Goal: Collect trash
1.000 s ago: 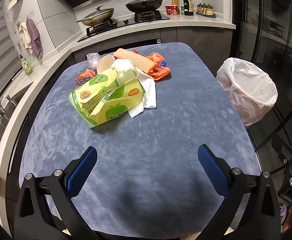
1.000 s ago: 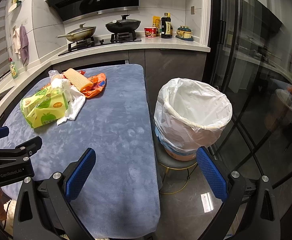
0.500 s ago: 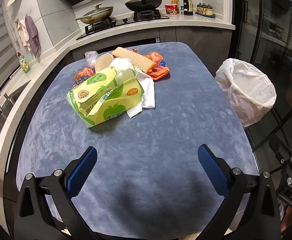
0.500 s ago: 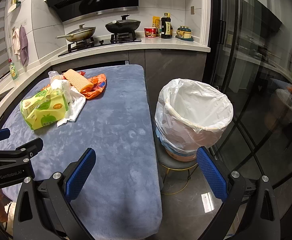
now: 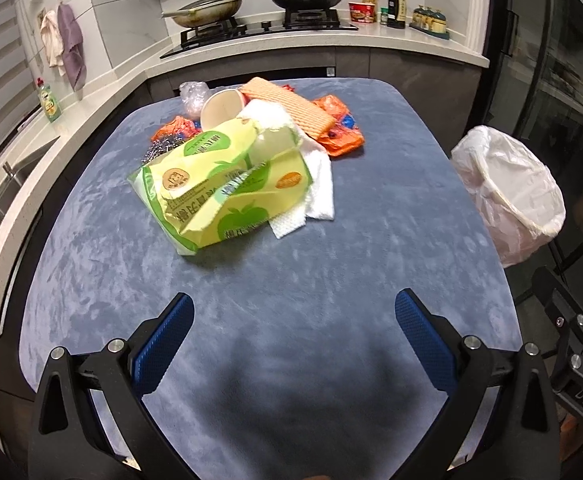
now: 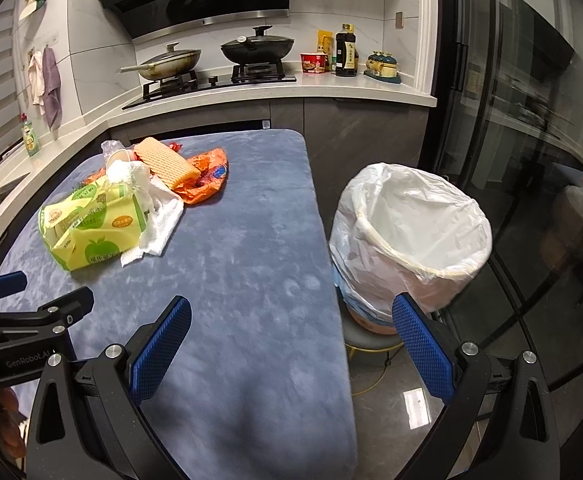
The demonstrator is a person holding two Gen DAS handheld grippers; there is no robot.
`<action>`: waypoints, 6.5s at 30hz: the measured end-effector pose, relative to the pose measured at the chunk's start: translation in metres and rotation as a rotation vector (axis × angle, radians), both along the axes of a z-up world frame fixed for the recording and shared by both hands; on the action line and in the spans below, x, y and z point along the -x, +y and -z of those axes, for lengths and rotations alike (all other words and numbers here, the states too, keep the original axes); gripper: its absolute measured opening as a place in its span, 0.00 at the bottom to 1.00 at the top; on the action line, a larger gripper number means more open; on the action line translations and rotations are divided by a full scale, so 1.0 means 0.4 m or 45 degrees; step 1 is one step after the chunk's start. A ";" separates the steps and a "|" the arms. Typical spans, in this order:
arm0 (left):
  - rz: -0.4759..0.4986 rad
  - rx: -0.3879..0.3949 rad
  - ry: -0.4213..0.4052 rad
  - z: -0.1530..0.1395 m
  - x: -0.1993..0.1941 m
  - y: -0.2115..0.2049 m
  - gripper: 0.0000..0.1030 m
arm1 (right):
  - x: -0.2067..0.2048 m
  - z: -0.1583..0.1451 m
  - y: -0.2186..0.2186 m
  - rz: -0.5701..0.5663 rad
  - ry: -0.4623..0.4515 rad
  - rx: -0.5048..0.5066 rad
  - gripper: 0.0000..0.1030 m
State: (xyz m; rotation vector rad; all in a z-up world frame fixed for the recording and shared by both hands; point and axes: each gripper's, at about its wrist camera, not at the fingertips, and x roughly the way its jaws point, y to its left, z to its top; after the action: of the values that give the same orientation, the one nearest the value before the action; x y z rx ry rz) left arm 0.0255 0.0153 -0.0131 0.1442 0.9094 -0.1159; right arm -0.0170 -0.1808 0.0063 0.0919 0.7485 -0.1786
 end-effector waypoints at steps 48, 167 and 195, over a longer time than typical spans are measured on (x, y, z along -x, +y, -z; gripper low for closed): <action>-0.105 0.364 0.111 0.084 -0.360 0.304 0.50 | -0.726 0.100 0.317 -0.505 0.012 -0.071 0.18; 0.538 0.372 -0.015 -0.113 -0.283 -0.272 0.10 | -0.215 -0.019 -0.241 0.180 -0.162 -0.136 0.20; 0.776 0.455 0.093 0.027 -0.426 -0.743 0.79 | -0.243 0.070 -0.594 0.562 -0.165 -0.160 0.53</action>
State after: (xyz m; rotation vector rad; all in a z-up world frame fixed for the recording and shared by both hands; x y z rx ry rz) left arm 0.1958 -0.2820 -0.0239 0.0802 0.8796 -0.8488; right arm 0.0801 -0.4183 -0.0216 0.3856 0.6015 -0.5407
